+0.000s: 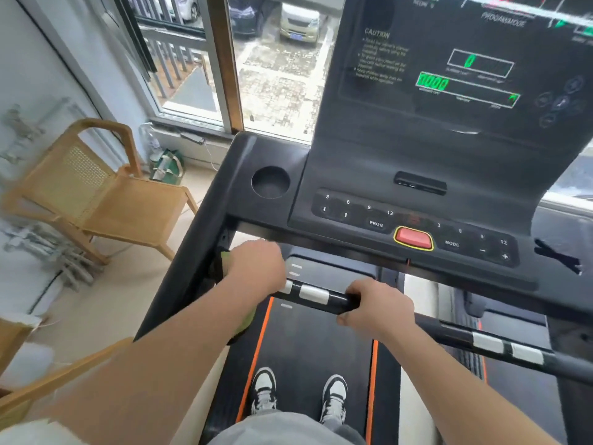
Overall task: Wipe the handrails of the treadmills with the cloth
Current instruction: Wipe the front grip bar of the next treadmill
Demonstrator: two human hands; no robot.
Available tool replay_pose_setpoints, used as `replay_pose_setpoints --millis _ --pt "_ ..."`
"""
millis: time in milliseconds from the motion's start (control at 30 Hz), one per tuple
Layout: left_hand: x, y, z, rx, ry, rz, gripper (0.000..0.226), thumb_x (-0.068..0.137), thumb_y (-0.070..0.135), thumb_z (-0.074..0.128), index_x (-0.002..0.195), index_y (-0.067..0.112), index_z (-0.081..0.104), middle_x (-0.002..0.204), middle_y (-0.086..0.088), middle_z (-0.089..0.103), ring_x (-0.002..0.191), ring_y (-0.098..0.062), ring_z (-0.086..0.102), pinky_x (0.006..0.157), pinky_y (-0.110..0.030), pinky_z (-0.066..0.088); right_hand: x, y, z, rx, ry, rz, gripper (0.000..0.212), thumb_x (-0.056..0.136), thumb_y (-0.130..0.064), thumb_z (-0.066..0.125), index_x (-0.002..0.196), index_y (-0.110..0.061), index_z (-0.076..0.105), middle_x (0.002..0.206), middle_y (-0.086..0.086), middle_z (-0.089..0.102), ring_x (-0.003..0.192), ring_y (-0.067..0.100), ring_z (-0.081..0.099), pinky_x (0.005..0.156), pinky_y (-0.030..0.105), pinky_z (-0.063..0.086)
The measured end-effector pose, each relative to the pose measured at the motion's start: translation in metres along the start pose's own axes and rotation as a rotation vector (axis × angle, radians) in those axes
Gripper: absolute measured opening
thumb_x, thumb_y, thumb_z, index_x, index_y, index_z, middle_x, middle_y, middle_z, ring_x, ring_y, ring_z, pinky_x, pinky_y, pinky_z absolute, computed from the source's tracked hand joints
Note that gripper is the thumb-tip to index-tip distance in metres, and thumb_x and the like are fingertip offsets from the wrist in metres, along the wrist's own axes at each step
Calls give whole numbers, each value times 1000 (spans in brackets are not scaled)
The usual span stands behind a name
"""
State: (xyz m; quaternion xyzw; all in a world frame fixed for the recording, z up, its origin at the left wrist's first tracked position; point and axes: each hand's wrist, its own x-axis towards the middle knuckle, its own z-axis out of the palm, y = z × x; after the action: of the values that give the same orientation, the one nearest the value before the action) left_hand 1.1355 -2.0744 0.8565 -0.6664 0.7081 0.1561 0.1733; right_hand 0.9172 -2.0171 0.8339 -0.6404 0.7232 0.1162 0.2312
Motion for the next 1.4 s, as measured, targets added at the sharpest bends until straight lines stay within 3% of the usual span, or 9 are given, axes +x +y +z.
replay_pose_setpoints --millis 300,433,567,700,800,1000,1133,1267,1400 --pt "-18 104 5 -219 -87 266 18 88 25 53 99 18 64 111 -8 70 106 -33 65 78 -35 46 -9 1 0 -6 49 20 36 72 -62 72 97 -38 63 85 -16 66 87 17 63 68 28 44" --pt "-20 21 17 -163 74 130 10 92 23 48 86 29 44 106 -1 64 102 -32 62 75 -34 41 -4 4 1 -7 36 -14 31 75 -55 71 98 -36 65 88 -14 67 92 17 65 74 28 48" --pt "-27 -7 42 -357 218 -104 19 93 26 47 108 29 58 107 5 58 106 -32 59 79 -39 48 -1 5 1 -23 26 -20 31 73 -55 71 95 -35 64 85 -14 65 91 17 63 75 29 46" --pt "-69 53 70 -532 198 178 47 91 21 49 138 27 50 149 10 49 121 -33 61 89 -44 53 0 1 -1 -48 21 -21 35 66 -60 68 91 -35 62 84 -15 66 90 17 65 71 28 44" --pt "-89 65 80 -706 291 405 56 82 16 47 134 32 54 137 13 61 117 -20 64 91 -40 58 -1 -1 -4 -73 7 -21 35 66 -59 58 91 -34 63 80 -14 64 82 18 63 67 27 45" --pt "-114 -23 95 -1316 220 -192 20 99 23 51 100 38 64 77 2 70 64 -20 66 54 -35 54 1 -3 -3 -58 -19 1 34 64 -61 74 87 -38 66 75 -16 65 72 7 62 69 27 54" --pt "-117 -53 132 -1672 71 -678 22 98 17 54 100 5 72 85 -19 75 62 -30 67 58 -36 57 1 -5 -4 -52 -33 13 37 63 -64 75 89 -38 67 74 -16 67 72 6 63 71 31 60" --pt "-85 -35 99 -2226 112 -735 22 102 9 48 101 -5 65 83 -19 69 57 -29 68 48 -32 55 -3 -6 0 -28 -17 28 35 67 -62 77 89 -36 67 74 -15 67 72 6 63 72 33 61" --pt "-49 12 66 -2262 -31 -667 26 84 11 44 105 2 55 81 -21 62 60 -32 54 55 -34 50 -7 -8 0 -9 -3 44 36 65 -62 78 87 -35 67 74 -14 67 73 6 63 72 33 60"
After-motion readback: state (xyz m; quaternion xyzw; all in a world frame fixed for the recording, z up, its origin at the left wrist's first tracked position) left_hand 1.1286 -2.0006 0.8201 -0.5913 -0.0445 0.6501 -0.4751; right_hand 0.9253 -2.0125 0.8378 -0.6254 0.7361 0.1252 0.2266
